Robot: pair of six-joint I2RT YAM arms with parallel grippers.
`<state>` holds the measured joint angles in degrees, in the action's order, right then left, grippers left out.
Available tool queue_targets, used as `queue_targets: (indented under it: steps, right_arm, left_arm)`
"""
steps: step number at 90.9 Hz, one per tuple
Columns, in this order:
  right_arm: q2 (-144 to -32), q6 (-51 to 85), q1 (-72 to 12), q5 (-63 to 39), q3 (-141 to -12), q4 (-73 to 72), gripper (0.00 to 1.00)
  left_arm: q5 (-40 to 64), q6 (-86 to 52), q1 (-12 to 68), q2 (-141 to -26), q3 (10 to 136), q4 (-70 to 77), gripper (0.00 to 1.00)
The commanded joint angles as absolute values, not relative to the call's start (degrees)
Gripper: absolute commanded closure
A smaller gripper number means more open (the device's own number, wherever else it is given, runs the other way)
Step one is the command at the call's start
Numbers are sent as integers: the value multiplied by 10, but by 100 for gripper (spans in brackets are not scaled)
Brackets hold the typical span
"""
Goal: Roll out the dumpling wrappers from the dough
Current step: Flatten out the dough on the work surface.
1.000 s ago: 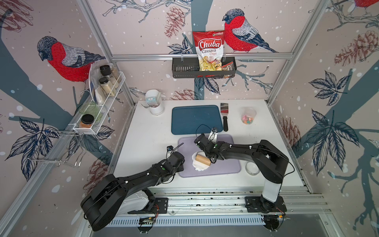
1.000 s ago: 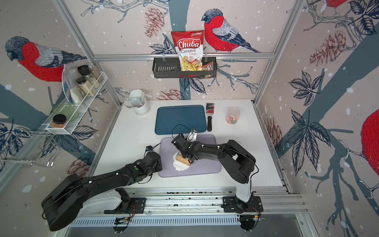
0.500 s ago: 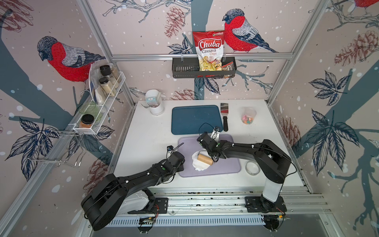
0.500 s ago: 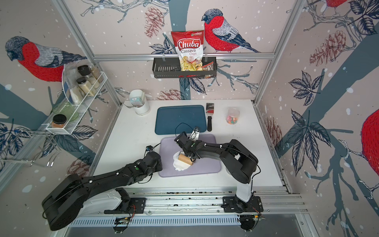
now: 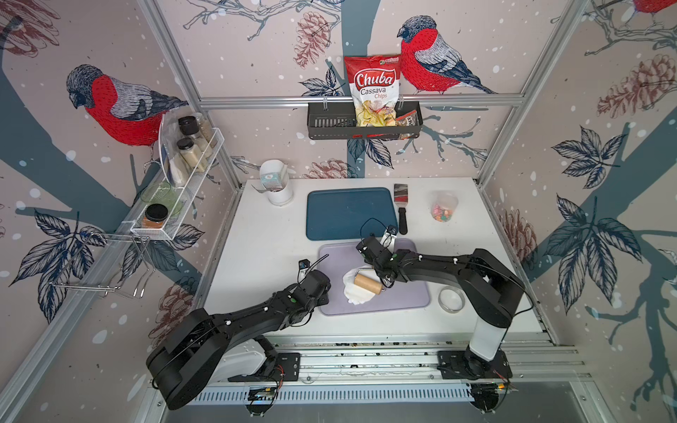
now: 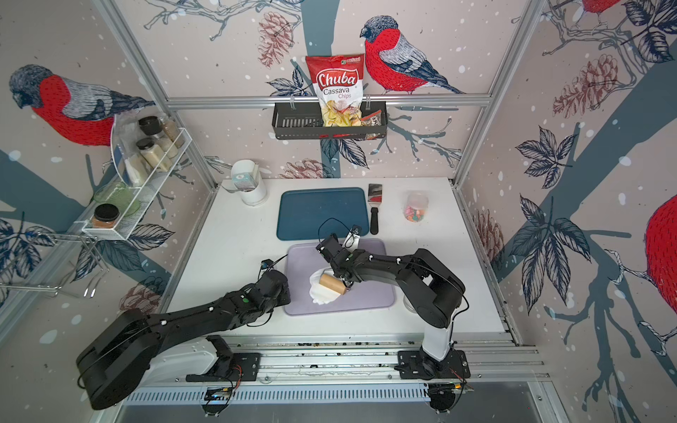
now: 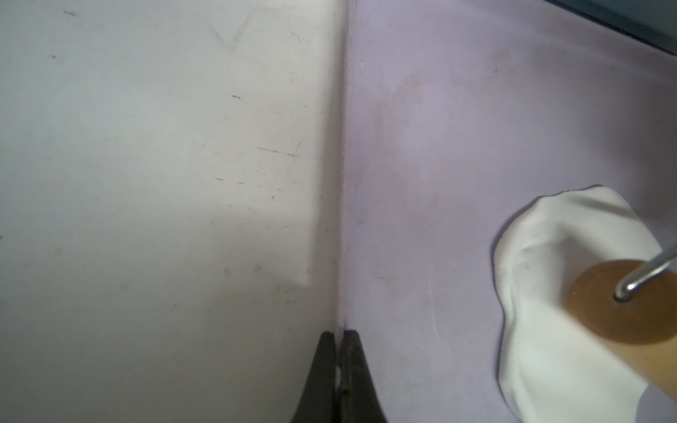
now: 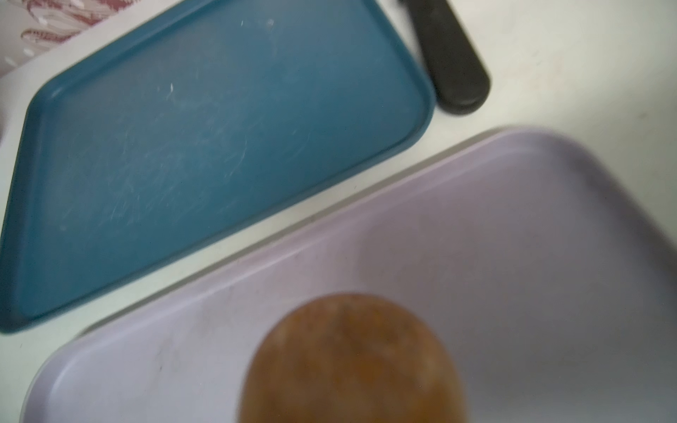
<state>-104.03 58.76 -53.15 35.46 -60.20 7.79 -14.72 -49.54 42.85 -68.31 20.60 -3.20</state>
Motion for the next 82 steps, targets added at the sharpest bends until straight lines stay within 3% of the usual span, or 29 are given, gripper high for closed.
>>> queue_targets:
  steps: [1,13,35,54,64,72,82]
  right_arm:
    - [-1048,587,-562,361,-605,88,100]
    - [-1092,573,-617,362,-641,112,100]
    - [-1078,565,-515,392,-639,83,100]
    - [-1128,592,-605,347,-652,88,100]
    - [-1112,607,-546,335,-620,66,100]
    - [-1100,599,-497,388,-619,63,100]
    - [-1103,584,-494,411,-630,79,100]
  left_arm:
    - [-157,-501,427,-678,205,-26,100]
    - [-157,-501,427,-680,206,-27,100]
    - [-152,-499,427,-682,204,-19,100]
    - [-140,-496,427,-692,213,-21,100]
    - [-141,-498,427,-686,207,-17,100]
    - [-144,-497,427,-680,204,-19,100]
    - [-143,-498,427,-674,202,-15,100]
